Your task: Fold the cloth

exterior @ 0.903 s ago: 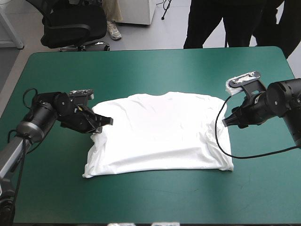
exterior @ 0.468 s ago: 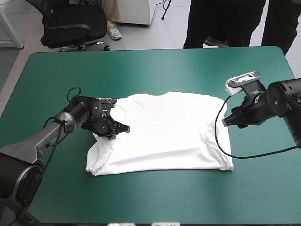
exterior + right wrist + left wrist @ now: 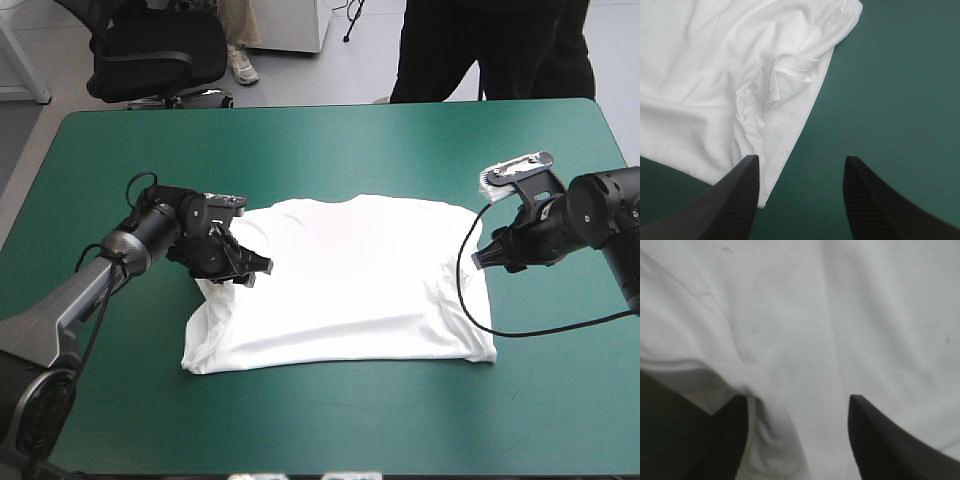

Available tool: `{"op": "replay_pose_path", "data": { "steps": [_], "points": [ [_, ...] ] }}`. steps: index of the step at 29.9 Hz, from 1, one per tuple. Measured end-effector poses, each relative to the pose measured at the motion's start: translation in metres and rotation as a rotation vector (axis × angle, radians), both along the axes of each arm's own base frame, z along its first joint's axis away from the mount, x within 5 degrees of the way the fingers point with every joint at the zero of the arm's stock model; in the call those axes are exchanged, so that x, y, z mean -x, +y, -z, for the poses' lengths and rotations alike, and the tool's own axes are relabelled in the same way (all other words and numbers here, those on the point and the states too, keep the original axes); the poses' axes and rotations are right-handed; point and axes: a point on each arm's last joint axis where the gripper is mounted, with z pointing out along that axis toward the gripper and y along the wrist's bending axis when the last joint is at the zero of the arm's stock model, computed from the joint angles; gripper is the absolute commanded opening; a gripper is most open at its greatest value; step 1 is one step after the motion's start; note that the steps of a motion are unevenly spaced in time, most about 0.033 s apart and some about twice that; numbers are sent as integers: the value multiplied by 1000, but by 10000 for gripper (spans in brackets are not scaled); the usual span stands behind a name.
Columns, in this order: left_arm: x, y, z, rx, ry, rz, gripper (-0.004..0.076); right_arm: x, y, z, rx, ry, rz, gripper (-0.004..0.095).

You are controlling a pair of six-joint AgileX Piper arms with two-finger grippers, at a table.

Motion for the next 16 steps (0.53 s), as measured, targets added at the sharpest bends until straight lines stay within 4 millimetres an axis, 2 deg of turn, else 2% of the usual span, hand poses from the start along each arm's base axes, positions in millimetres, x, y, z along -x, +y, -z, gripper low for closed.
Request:
{"op": "replay_pose_path", "data": {
  "steps": [4,8,13,16],
  "points": [
    [11,8,-36,-24,-56,14,500,0,0,0,0,0,0,482],
    [34,23,-68,-74,-101,-15,500,0,0,0,-1,0,2,482],
    [61,39,-97,-87,-188,-69,500,1,0,-1,-12,-1,22,482],
    [82,46,-105,-63,-223,-97,500,3,1,-3,-31,-6,28,482]
  ]
}}
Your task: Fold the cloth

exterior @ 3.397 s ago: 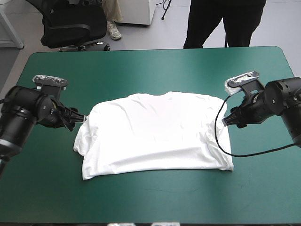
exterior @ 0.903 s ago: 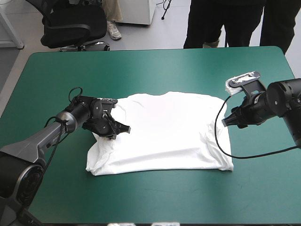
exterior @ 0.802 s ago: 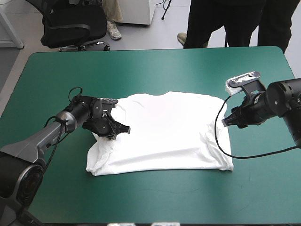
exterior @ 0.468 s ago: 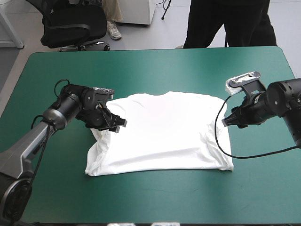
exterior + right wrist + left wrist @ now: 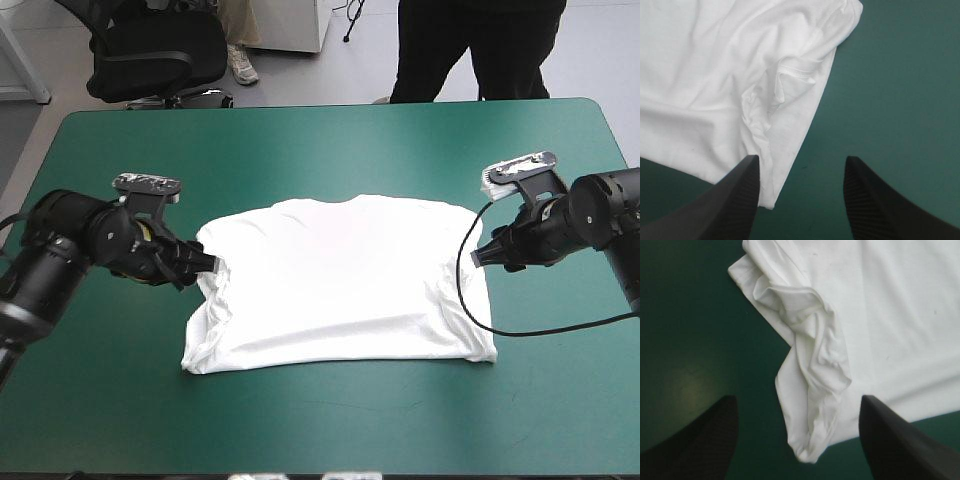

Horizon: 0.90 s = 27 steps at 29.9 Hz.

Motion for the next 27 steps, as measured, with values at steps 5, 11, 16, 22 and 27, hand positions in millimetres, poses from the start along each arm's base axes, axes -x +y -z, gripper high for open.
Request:
{"op": "replay_pose_path", "data": {
  "steps": [5,11,16,22,27],
  "points": [
    [29,9,11,24,21,-26,500,9,-1,-8,-19,-30,-1,482],
    [45,15,54,-13,159,-49,500,16,-2,-14,-24,-59,-1,482],
    [51,14,87,-1,218,-56,500,18,-2,-17,-28,-79,-1,482],
    [49,13,117,1,229,-61,500,18,-2,-17,-29,-81,0,482],
    [35,9,133,-23,252,-62,500,18,-2,-17,-29,-82,0,482]
  ]
}}
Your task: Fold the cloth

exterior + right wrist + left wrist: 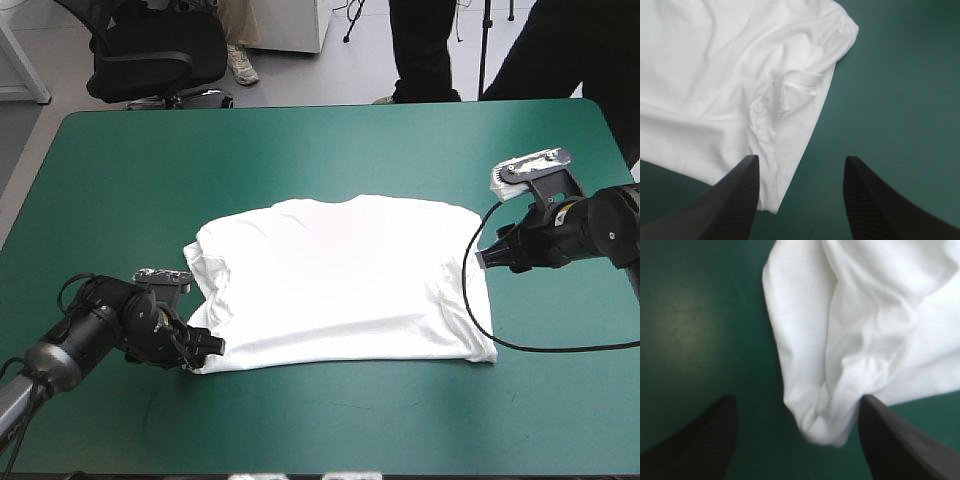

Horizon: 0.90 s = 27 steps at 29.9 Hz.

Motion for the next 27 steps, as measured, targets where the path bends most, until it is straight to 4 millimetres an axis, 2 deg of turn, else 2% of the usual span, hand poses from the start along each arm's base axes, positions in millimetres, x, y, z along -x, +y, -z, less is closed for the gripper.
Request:
{"op": "replay_pose_path", "data": {
  "steps": [6,9,13,19,20,27],
  "points": [
    [-17,-6,26,-28,75,-1,500,0,0,0,4,-1,1,482],
    [-20,-9,31,-23,104,-4,474,0,-1,0,12,-2,3,482],
    [-21,-11,32,-7,113,-13,334,0,-2,0,25,-6,6,482],
    [-21,-15,33,43,125,-40,11,0,-3,0,31,-7,8,482],
    [-21,-16,33,52,126,-44,-15,0,-3,0,31,-7,8,482],
    [-21,-17,33,62,125,-49,-17,3,-3,-1,17,1,32,482]
  ]
}}
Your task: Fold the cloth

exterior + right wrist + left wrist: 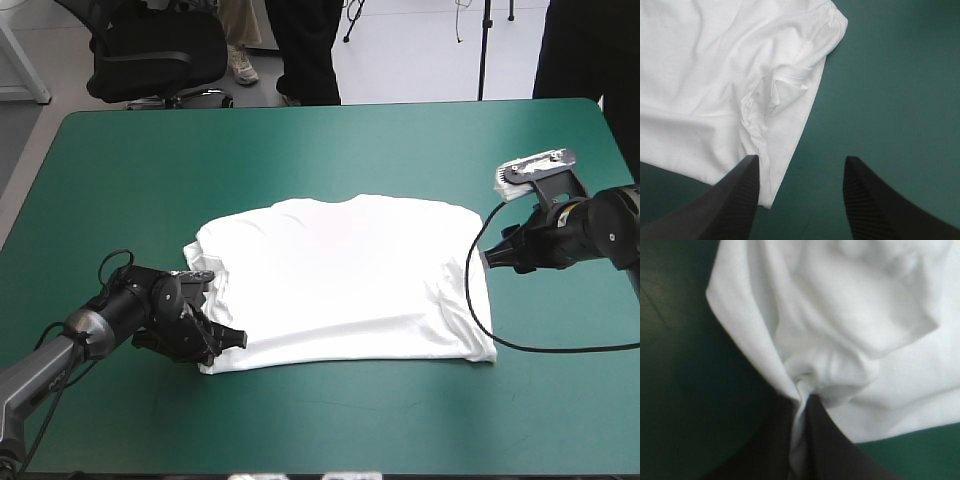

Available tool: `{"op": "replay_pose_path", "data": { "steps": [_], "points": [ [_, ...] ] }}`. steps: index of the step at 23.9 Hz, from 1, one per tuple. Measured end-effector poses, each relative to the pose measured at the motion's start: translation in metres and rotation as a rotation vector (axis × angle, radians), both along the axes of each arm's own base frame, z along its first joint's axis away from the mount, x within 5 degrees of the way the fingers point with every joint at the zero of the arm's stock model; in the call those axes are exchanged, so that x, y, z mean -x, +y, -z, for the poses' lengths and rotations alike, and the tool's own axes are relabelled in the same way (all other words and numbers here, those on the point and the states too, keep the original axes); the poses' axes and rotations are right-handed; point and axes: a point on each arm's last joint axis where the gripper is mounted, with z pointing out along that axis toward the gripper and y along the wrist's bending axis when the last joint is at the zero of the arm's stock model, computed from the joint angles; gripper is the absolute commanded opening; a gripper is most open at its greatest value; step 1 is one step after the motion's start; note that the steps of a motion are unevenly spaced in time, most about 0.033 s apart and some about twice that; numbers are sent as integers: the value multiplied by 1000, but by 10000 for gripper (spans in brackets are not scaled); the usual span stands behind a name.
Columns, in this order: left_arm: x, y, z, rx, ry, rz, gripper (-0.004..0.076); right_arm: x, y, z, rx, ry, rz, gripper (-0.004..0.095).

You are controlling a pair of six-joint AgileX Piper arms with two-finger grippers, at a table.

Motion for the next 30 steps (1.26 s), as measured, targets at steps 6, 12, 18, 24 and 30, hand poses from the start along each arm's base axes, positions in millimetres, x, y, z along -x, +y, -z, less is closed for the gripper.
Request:
{"op": "replay_pose_path", "data": {
  "steps": [6,12,18,24,30],
  "points": [
    [0,0,0,0,-2,13,-17,32,-6,14,-20,19,38,482],
    [0,0,0,-1,-2,30,-17,44,-5,73,-30,162,47,482],
    [0,0,0,-2,-4,41,-17,41,-1,130,-65,217,44,545],
    [0,0,-1,-1,-5,41,-17,19,5,162,-58,316,34,566],
    [0,0,-1,-1,-5,41,-17,2,9,188,-55,403,31,564]
  ]
}}
